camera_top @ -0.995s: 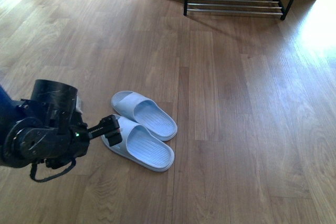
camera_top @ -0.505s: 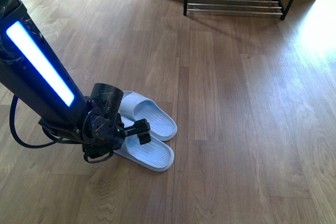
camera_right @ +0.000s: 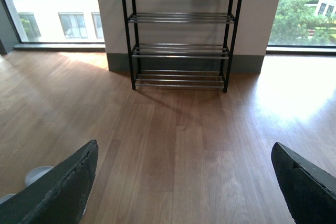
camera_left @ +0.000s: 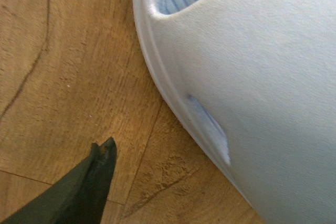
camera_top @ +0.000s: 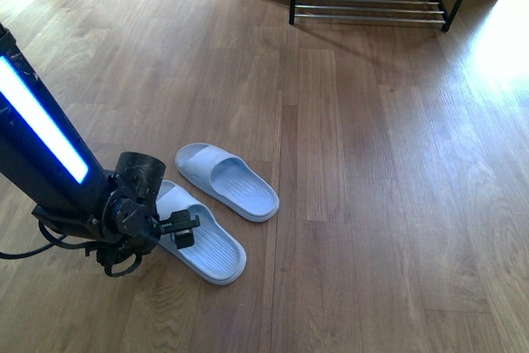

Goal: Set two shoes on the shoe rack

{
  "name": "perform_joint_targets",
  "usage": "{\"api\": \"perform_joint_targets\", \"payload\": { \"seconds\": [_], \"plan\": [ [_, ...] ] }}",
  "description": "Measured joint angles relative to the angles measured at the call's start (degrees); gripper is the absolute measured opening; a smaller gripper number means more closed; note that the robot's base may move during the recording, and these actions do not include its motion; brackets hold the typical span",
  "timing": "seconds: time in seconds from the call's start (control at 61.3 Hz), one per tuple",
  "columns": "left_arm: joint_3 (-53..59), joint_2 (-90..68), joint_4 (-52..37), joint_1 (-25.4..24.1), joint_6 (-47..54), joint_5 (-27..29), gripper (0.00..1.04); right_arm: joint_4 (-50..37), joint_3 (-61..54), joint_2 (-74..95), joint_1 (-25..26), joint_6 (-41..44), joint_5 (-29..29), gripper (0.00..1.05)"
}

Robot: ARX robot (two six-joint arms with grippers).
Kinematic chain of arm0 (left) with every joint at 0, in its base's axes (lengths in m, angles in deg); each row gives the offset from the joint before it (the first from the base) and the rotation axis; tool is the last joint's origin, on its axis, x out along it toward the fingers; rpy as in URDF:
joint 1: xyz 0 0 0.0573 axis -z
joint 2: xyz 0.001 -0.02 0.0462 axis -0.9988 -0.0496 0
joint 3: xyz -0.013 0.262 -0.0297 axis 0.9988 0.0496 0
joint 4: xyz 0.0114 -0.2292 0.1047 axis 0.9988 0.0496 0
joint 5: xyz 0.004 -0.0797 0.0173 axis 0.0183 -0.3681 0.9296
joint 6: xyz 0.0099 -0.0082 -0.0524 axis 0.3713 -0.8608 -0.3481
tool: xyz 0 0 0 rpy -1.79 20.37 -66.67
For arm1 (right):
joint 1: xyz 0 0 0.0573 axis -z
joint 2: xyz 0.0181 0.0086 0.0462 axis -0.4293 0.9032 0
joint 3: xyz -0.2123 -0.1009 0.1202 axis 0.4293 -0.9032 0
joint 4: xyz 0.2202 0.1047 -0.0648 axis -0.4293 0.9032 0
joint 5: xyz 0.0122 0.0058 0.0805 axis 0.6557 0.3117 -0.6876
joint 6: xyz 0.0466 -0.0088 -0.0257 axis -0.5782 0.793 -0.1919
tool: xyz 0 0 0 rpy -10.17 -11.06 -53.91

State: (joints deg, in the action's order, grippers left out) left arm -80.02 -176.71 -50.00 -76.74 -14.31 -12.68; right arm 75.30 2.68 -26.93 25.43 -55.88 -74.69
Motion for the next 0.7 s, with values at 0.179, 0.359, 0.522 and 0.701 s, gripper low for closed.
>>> {"api": "perform_joint_targets", "payload": {
  "seconds": [0.179, 0.359, 0.522, 0.701],
  "plan": [
    [3.6, 1.3, -3.1, -0.8, 1.9, 2.8, 0.5, 0.0, 0.0, 0.0, 0.0, 0.0, 0.0, 0.96],
    [10.0, 5.4, -5.7, -3.3, 2.8, 6.4, 0.25, 0.0, 0.0, 0.0, 0.0, 0.0, 0.0, 0.96],
    [20.1, 13.3, -10.6, -6.1, 3.2, 7.8, 0.01, 0.0, 0.0, 0.0, 0.0, 0.0, 0.0, 0.96],
    [33.1, 25.0, -16.6, -8.9, 3.4, 7.3, 0.01, 0.0, 0.0, 0.0, 0.0, 0.0, 0.0, 0.96]
  ]
}}
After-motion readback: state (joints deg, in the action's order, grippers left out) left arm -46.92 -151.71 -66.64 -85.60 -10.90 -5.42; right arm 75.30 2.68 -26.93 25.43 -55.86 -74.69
